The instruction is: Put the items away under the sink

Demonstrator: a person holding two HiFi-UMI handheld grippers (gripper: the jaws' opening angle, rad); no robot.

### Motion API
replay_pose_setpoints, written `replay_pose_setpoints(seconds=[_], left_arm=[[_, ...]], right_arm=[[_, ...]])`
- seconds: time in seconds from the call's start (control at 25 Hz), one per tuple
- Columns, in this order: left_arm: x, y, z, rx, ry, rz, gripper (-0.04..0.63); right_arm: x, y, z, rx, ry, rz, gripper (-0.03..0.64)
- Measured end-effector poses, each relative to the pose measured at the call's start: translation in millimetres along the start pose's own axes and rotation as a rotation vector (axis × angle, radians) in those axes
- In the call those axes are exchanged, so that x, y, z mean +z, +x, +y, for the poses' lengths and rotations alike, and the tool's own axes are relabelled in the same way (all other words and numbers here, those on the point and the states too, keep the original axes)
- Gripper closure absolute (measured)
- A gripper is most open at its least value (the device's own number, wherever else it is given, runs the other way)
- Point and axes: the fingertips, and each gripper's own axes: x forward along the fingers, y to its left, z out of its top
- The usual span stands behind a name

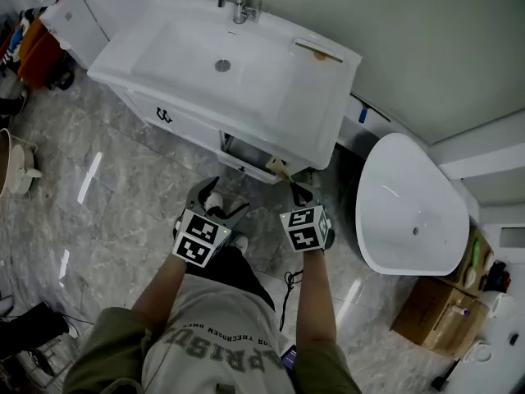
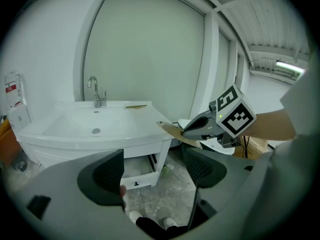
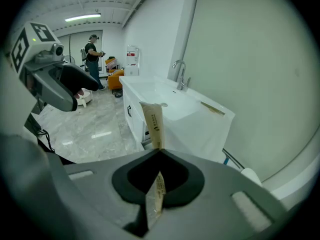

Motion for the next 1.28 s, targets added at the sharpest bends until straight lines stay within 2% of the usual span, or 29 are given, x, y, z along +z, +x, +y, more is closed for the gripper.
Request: replay_pose_setpoints(seconds=[0.28, 0.52, 0.72, 1.04, 1.28], left_arm=[[-13, -3, 12, 0.003, 0.011, 0.002, 0.224], [-26, -12, 38, -0.041, 0.025, 0.008, 0.224], [-41, -28, 69, -0.093, 0.033, 0.029, 0.224], [-68, -33, 107, -0.174, 0.054, 0.055, 0.224], [-60, -24, 119, -0.201, 0.054, 0.029, 0.224]], right_arm=[[-15, 11, 35, 0.027, 0.051, 0.04, 0.615], [-20, 39, 79, 0.076, 0.155, 0.09, 0.615], [-19, 59, 109, 0.037, 0.186, 0.141, 0.615], [-8, 96, 120, -0.051, 0.152, 0.182, 0.615], [0, 128, 114, -0.085, 0.039, 0.19, 0.615]])
